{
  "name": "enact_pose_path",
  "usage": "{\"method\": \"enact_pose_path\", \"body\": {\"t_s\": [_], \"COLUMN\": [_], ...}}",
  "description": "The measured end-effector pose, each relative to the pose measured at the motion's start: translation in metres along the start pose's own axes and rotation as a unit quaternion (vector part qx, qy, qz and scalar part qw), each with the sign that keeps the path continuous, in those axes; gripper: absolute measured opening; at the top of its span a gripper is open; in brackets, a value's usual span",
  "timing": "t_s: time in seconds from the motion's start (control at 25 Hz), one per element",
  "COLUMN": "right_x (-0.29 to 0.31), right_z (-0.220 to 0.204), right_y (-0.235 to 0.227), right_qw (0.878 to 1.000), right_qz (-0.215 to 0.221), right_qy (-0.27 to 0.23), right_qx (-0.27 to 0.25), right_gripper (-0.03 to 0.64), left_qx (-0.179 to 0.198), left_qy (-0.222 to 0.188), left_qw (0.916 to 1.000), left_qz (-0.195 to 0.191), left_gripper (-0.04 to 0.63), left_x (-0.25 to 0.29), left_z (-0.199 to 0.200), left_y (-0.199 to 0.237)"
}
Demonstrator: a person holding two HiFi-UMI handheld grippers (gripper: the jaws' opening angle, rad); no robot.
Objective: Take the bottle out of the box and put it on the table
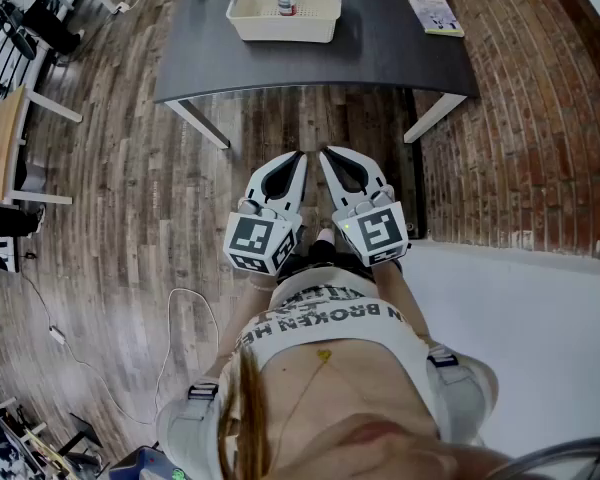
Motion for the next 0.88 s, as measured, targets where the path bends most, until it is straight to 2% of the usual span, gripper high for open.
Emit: {"method": "enact_pose_path", "body": {"t_s": [0.32,0.48,0.64,0.88], "right_x": [0.0,0.002,0.007,0.029], "right_z": [0.002,0.0,0.0,0.0], "right_y": [-0.005,-0.011,-0.017,-0.024], "right_qw": [1.0,1.0,0.999,0.999], "right_qz": [0.008,0.024,0.038,0.038], "right_qy": [-0.02,-0.014,-0.018,-0.003], "right_qx": [0.004,-0.004,0.011,0.004], "right_gripper": [0.008,0.008,0.008,0.009], "left_qx": [-0.001,-0.001,-0.007,-0.015], "left_qy": [-0.006,-0.009,-0.007,0.007], "left_qw": [1.0,0.9999,0.9998,0.9994], "left_qz": [0.005,0.007,0.016,0.029], "left_gripper": [0.005,0.005,0.005,0.005], "left_x": [0.003,0.008,0.009,0.012], "left_z": [0.001,-0.001,-0.005,-0.009], "left_y": [-0.003,-0.008,-0.01,0.01]}}
Point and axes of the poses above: the fingertips, and each gripper's own axes: x forward along the fingers, y to its left, z out of its top, the point moved 10 cm from there along -x, backward along the fingers, and after that the axes turned 10 degrees about x, right-handed, at the moved point
